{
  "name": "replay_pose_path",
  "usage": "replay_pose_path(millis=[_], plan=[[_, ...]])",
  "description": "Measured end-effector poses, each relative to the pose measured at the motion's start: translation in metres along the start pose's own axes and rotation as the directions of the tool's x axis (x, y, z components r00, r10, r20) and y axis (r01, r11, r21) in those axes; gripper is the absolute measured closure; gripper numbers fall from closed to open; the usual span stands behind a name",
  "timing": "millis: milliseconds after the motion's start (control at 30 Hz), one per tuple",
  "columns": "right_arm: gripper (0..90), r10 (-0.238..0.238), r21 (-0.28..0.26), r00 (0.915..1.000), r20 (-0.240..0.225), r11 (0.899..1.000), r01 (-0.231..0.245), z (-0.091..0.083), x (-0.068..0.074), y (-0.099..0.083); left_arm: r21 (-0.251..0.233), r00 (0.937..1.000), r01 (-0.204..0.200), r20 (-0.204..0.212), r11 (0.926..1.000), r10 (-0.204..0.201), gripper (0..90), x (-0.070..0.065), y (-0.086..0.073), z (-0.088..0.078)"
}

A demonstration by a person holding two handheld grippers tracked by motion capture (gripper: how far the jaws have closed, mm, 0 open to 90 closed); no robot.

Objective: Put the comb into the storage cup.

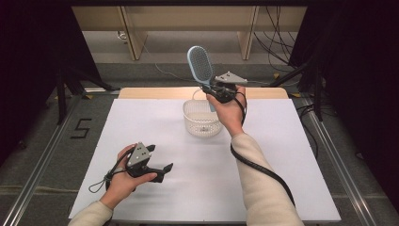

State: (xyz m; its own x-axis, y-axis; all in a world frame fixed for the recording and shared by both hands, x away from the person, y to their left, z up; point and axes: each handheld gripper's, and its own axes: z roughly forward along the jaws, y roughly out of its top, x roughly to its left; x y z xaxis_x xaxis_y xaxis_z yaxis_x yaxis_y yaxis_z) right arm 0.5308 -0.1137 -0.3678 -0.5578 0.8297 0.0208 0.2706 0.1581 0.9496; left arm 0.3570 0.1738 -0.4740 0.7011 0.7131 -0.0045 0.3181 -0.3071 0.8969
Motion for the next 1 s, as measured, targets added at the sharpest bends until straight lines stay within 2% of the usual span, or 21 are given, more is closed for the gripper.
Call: replay_pose_path(millis=[1000], plan=[[70.1,0.0,0.014,1.0,0.005,1.0,0.0,0.009,0.0011,-0.0087,-0.001,1.0,-0.003,-0.001,1.0,0.003,4.2,-0.0007,0.0003,0.0]])
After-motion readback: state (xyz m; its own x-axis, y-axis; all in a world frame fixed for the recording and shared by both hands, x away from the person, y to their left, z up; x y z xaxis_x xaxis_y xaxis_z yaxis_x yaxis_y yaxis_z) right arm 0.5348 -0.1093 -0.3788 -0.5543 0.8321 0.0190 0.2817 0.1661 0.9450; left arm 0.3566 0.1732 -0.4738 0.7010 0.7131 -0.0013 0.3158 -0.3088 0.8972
